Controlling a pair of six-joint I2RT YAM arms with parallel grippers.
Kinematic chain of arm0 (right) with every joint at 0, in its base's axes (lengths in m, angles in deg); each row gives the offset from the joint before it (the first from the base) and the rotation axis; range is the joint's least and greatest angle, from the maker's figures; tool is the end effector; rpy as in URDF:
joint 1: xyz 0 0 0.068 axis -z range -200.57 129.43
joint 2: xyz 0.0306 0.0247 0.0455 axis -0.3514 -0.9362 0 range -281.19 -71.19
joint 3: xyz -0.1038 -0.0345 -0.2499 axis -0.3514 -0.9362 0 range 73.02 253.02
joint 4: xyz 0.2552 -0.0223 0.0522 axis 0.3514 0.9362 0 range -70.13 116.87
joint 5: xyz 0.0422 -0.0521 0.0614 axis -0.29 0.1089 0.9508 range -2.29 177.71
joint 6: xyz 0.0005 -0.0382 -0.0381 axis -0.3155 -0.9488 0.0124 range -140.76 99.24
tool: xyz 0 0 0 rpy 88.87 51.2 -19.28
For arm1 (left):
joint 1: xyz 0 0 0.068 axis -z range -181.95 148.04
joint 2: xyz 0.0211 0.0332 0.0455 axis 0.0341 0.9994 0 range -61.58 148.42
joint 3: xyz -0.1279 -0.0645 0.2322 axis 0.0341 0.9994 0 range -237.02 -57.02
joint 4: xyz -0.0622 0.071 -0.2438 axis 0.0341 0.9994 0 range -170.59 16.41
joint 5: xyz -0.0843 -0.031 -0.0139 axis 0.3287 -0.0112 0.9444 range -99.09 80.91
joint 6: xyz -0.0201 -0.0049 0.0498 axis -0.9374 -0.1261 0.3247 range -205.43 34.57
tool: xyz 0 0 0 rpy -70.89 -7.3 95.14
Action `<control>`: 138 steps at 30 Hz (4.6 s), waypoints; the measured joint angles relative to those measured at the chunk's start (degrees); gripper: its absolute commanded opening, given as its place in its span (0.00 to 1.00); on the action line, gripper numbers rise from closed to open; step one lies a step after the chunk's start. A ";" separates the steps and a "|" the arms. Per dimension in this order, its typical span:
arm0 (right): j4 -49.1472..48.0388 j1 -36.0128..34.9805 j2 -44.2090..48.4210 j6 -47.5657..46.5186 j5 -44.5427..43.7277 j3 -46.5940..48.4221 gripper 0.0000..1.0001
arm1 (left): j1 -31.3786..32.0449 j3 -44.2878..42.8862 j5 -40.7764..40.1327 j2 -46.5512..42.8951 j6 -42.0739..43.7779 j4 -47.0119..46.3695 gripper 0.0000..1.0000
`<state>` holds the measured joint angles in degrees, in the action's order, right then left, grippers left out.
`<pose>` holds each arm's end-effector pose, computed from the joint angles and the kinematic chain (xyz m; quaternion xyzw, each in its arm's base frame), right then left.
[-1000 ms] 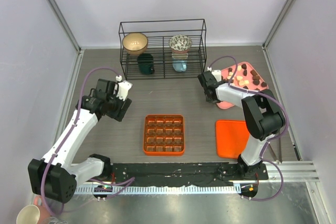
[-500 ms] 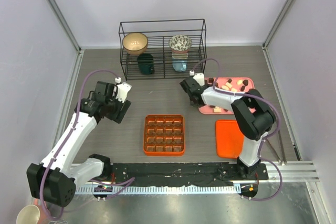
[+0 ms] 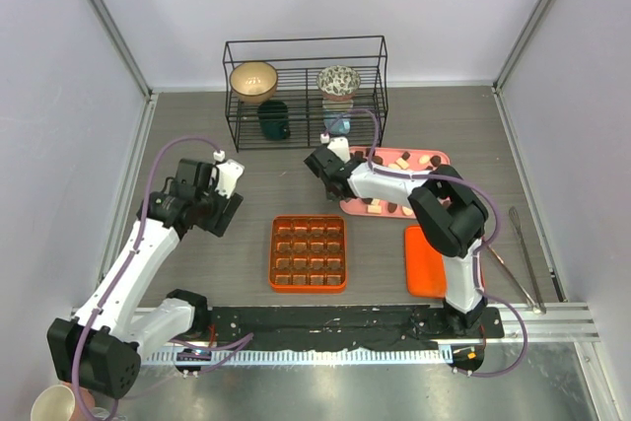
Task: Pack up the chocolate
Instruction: Move the plate to the center of the board, then move the clamp to the center of the board.
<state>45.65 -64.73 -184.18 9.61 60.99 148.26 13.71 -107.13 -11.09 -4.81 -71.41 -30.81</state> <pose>0.2986 0.2675 0.1593 -0.0611 0.9466 -0.0441 0.3135 0.1796 -0.0490 0.2742 0.2403 0.9266 0.0125 0.2888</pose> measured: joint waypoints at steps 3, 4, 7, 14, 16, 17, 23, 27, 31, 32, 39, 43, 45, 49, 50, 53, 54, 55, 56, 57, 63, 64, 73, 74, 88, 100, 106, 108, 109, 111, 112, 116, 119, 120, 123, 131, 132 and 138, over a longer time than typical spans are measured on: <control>0.28 -1.53 -1.79 -0.33 0.02 2.51 0.07 | 0.00 0.24 -0.07 -0.02 0.00 0.02 0.67; 0.28 -2.08 -2.36 -0.46 0.11 3.34 0.06 | 0.00 0.26 -0.11 -0.04 0.00 0.00 0.68; 0.35 -4.37 -4.59 -0.96 0.61 6.69 0.07 | 0.00 0.28 -0.09 -0.07 -0.02 0.07 0.70; 0.61 -7.96 -9.53 -1.51 3.43 14.36 0.07 | 0.00 0.79 -0.70 -0.83 0.00 0.31 0.84; 0.98 -8.50 -10.82 -1.33 3.89 16.44 0.07 | -0.07 0.85 -1.46 -1.42 -0.13 0.59 0.85; 1.29 -8.70 -11.32 -1.18 4.00 17.33 0.07 | -0.20 0.87 -1.75 -1.68 -0.17 0.66 0.86; 2.56 -10.88 -16.22 0.24 4.81 25.20 0.07 | -2.16 0.87 -3.32 -3.32 -0.24 1.01 0.93; 2.99 -12.85 -19.76 1.11 5.09 30.82 0.08 | -2.69 0.87 -4.02 -3.72 -0.17 1.42 1.00; 3.58 -14.60 -23.19 1.90 6.08 36.37 0.09 | -3.45 0.87 -4.13 -3.74 -0.20 1.53 1.00; 3.58 -14.95 -24.04 2.05 6.32 37.77 0.12 | -3.65 0.87 -4.17 -3.78 -0.20 1.53 1.00; 3.98 -16.26 -26.91 2.69 8.00 42.73 0.32 | -6.01 0.87 -4.31 -4.87 -0.09 1.68 1.00; 4.22 -15.47 -25.33 2.05 8.50 40.70 0.40 | -7.37 0.87 -4.26 -5.09 0.04 1.75 1.00; 4.02 -14.73 -22.05 1.49 9.27 36.15 0.43 | -7.85 0.87 -4.20 -5.09 0.17 1.73 1.00; 6.10 -10.64 -9.99 0.09 9.22 23.71 0.48 | -8.59 0.87 -3.96 -4.98 0.48 1.73 1.00; 6.51 -8.35 -5.46 -0.13 9.31 19.89 0.50 | -8.79 0.85 -3.96 -4.87 0.70 1.73 1.00; 7.65 0.22 7.39 -0.52 9.35 11.34 0.54 | -9.27 0.85 -3.80 -4.70 1.46 1.73 1.00; 7.41 4.07 12.46 -0.92 9.49 8.24 0.55 | -9.42 0.83 -3.72 -4.66 1.62 1.70 1.00; 8.02 7.15 15.78 -1.09 9.11 6.54 0.55 | -9.53 0.81 -3.69 -4.55 1.70 1.70 1.00; 9.38 10.84 19.54 -1.42 8.66 4.87 0.55 | -9.62 0.76 -3.52 -4.39 1.81 1.70 1.00; 10.62 13.16 21.90 -1.51 7.74 3.98 0.55 | -9.68 0.72 -3.34 -4.22 1.88 1.68 1.00; 18.58 19.12 28.46 -1.07 4.63 -5.25 0.55 | -9.79 0.13 -2.32 -2.93 2.71 1.70 1.00; 20.13 20.68 29.31 -1.05 4.52 -7.96 0.55 | -9.79 -0.02 -2.01 -2.93 2.80 1.68 1.00; 28.61 35.34 36.41 -3.48 3.48 -15.85 0.56 | -9.79 -0.96 2.21 5.29 2.89 -2.23 1.00; 29.00 35.54 36.63 -3.69 3.37 -15.67 0.56 | -9.79 -1.46 2.78 7.02 2.86 -2.89 1.00; 33.51 46.10 30.08 -4.81 2.45 -14.03 0.61 | -6.99 -14.12 10.03 35.32 2.36 -14.40 1.00; 31.43 49.94 21.59 -5.62 3.45 -13.66 0.51 | -4.63 -15.63 10.12 38.32 3.04 -18.32 1.00; 29.42 50.71 18.29 -6.19 3.56 -13.66 0.47 | -4.63 -14.51 9.99 38.32 3.30 -19.50 1.00; 28.87 50.95 17.59 -6.29 3.67 -13.66 0.46 | -4.63 -14.23 9.94 38.32 3.45 -19.58 1.00; 28.72 51.04 17.33 -6.29 3.69 -13.66 0.46 | -4.63 -14.08 9.92 38.32 3.56 -19.58 1.00; 28.30 51.25 16.65 -6.32 3.72 -13.62 0.44 | -4.63 -13.79 9.68 38.32 4.02 -19.67 1.00; 28.13 51.34 16.26 -6.34 3.72 -13.60 0.43 | -4.63 -13.66 9.60 38.32 4.20 -19.74 1.00; 27.80 51.41 15.04 -6.60 3.78 -13.27 0.36 | -4.63 -12.74 9.53 38.29 4.46 -20.22 1.00; 27.32 51.41 14.84 -6.75 3.93 -12.85 0.28 | -4.63 -11.89 9.25 38.21 4.48 -20.44 1.00; 27.02 51.41 14.84 -6.73 3.96 -12.72 0.27 | -4.63 -11.63 9.11 38.18 4.48 -20.52 1.00; 26.53 51.43 14.69 -6.73 3.93 -12.31 0.24 | -4.70 -10.71 8.68 37.94 4.57 -20.83 1.00; 25.59 51.41 12.85 -6.95 3.87 -10.29 0.11 | -5.03 -9.81 8.15 36.28 4.68 -21.09 1.00; 25.64 51.41 12.41 -7.15 3.61 -9.86 0.10 | -5.07 -9.64 8.04 36.28 4.68 -21.33 1.00; 25.68 51.41 10.12 -7.98 2.73 -6.95 0.03 | -5.22 -8.50 7.54 36.26 4.87 -21.90 1.00</control>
<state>71.33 -13.33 -174.06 1.63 63.72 141.31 8.48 -115.63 -3.55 31.45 -66.53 -52.71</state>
